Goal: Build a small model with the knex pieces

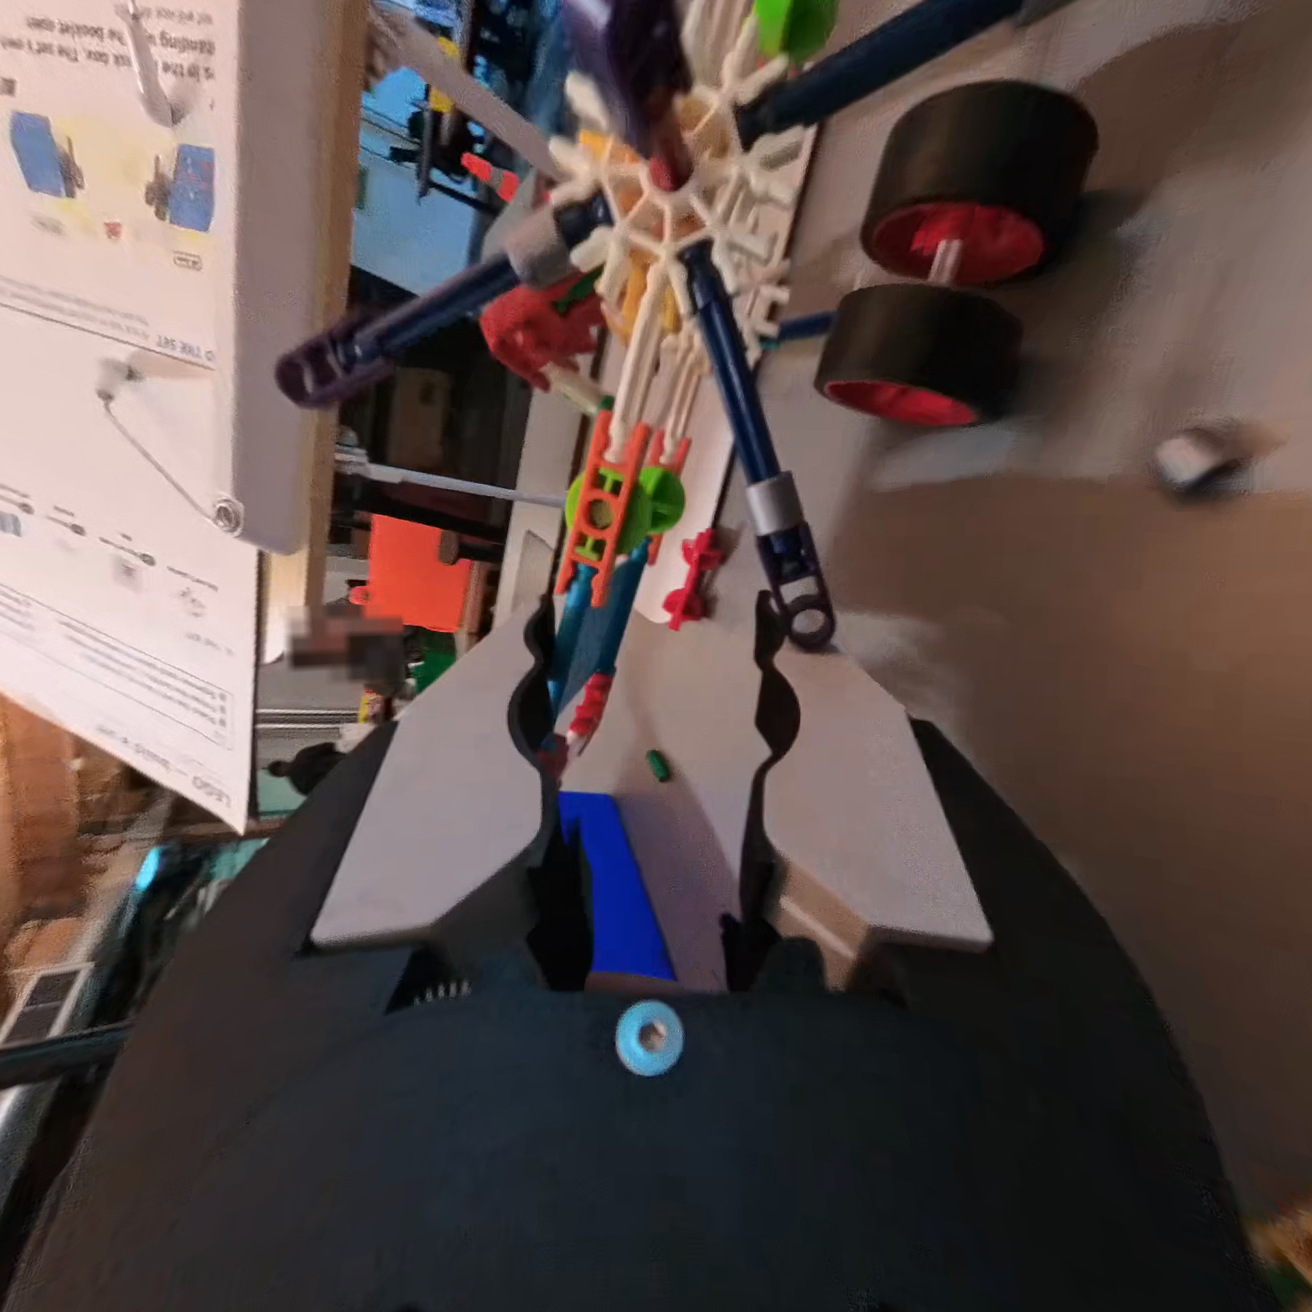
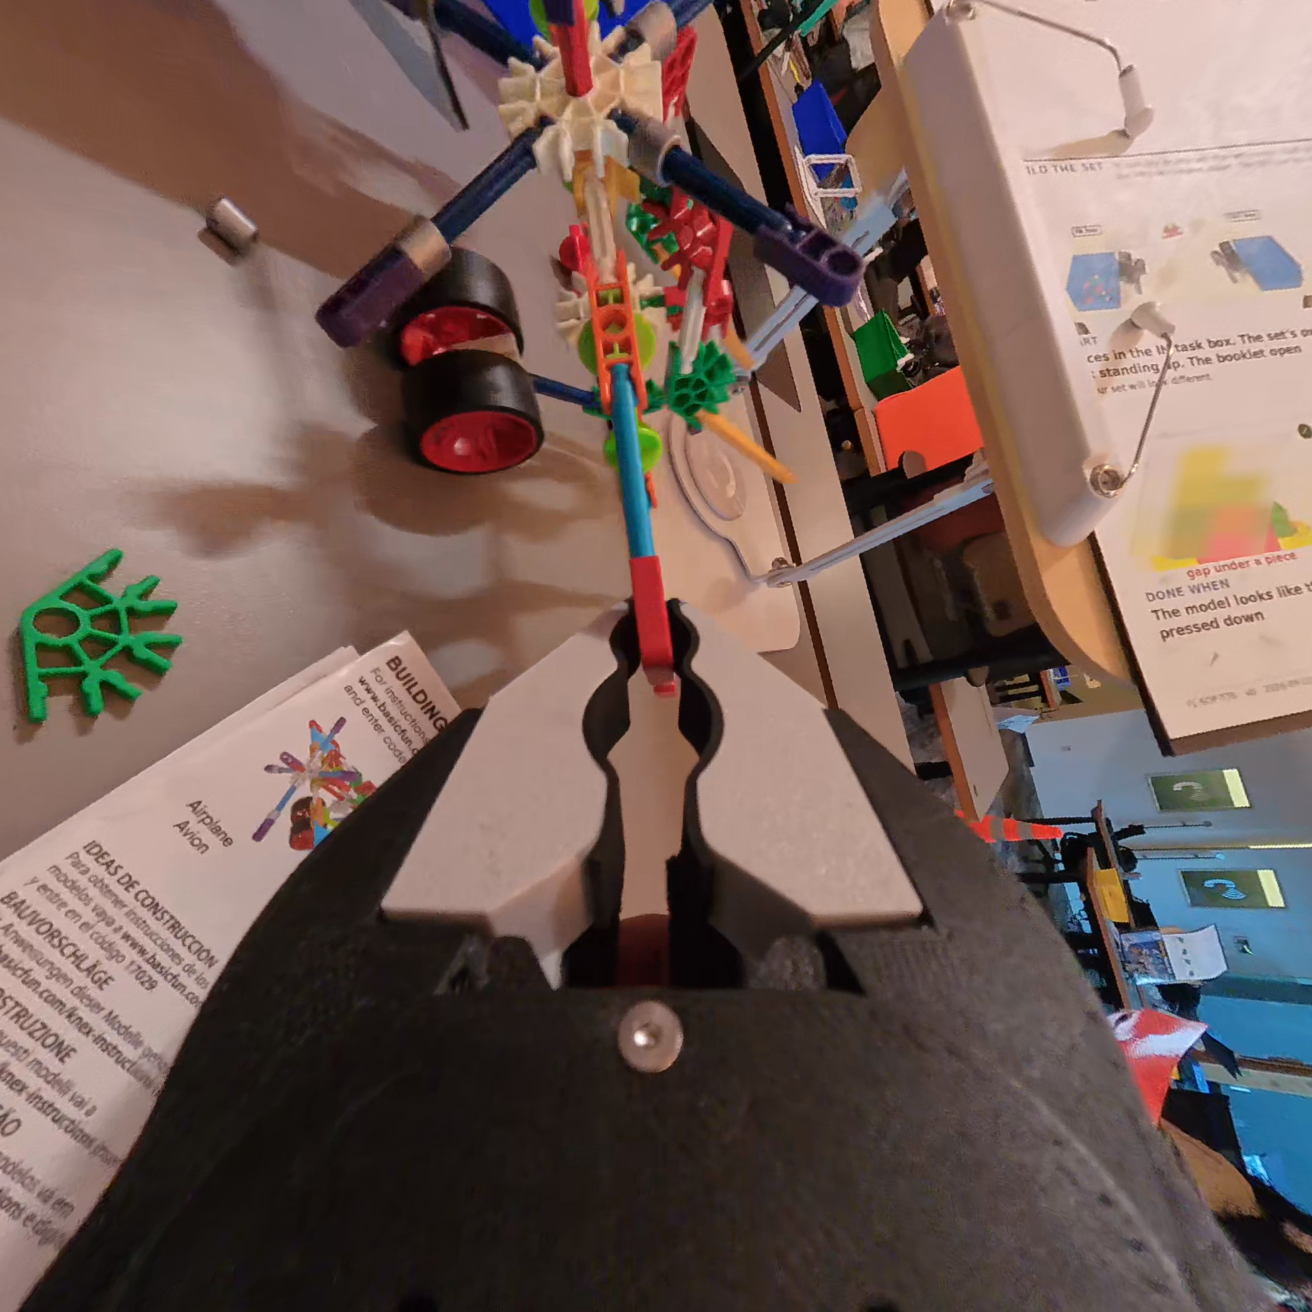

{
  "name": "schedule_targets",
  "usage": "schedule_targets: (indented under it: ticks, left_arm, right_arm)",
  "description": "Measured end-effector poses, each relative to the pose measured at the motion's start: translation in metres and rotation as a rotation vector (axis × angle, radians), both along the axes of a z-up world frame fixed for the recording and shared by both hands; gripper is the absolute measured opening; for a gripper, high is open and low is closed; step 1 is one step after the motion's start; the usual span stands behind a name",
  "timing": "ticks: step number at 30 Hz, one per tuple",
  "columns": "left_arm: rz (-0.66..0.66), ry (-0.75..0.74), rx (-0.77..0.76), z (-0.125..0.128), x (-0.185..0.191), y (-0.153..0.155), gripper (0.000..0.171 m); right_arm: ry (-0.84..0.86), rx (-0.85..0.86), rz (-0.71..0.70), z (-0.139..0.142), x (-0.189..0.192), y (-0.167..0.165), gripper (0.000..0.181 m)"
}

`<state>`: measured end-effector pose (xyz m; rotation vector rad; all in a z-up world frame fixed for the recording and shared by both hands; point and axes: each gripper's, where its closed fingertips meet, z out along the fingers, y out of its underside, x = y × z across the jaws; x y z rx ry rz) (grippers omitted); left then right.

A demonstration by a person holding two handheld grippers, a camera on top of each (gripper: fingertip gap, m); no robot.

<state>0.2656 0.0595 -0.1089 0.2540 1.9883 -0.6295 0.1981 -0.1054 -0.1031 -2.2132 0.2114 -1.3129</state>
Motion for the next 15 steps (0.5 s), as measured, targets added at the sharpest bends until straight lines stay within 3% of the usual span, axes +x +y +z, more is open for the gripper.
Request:
schedule_targets:
  ticks: [2, 7, 12, 15]
  left_arm:
    - [-0.023, 0.013, -0.005, 0.001, -0.013, -0.001, 0.051]
    - [0.029, -0.139, -0.009, 0.012, -0.008, 0.007, 0.011]
    - [0.032, -0.303, 0.03, 0.021, -0.006, 0.004, 0.008]
    - [0.035, -0.346, -0.023, 0.035, -0.011, -0.001, 0.009]
  right_arm:
    - [-0.011, -0.005, 0.006, 0.001, -0.002, 0.004, 0.004]
    - [-0.082, -0.051, 0.006, 0.008, -0.007, 0.011, 0.003]
    - [-0.173, -0.181, -0.018, 0.003, -0.008, 0.008, 0.002]
    - [-0.169, -0.209, -0.035, -0.003, -0.005, 0.001, 0.002]
